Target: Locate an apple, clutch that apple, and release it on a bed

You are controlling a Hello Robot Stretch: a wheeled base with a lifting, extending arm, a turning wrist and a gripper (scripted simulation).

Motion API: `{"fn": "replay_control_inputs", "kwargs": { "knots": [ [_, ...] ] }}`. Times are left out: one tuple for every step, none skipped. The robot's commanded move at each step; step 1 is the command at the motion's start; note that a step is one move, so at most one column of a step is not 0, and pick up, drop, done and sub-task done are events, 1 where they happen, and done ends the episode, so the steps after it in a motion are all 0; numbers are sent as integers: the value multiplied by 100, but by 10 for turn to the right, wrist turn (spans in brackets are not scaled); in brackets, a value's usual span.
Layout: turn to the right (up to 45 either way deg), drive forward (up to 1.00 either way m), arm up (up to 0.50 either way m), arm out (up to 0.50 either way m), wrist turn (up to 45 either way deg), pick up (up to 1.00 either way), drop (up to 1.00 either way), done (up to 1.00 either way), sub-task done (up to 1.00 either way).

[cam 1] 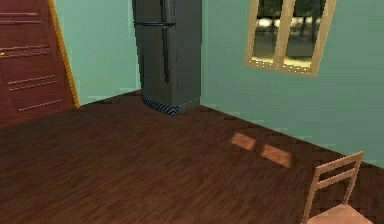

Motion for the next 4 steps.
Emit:
{"fn": "replay_control_inputs", "kwargs": {
  "knots": [
    [0, 0, 38, 0, 0, 0, 0, 0, 0],
    [0, 0, 0, 50, 0, 0, 0, 0, 0],
    [0, 0, 0, 0, 450, 0, 0, 0, 0],
    [0, 0, 0, 0, 450, 0, 0, 0, 0]
  ]
}}
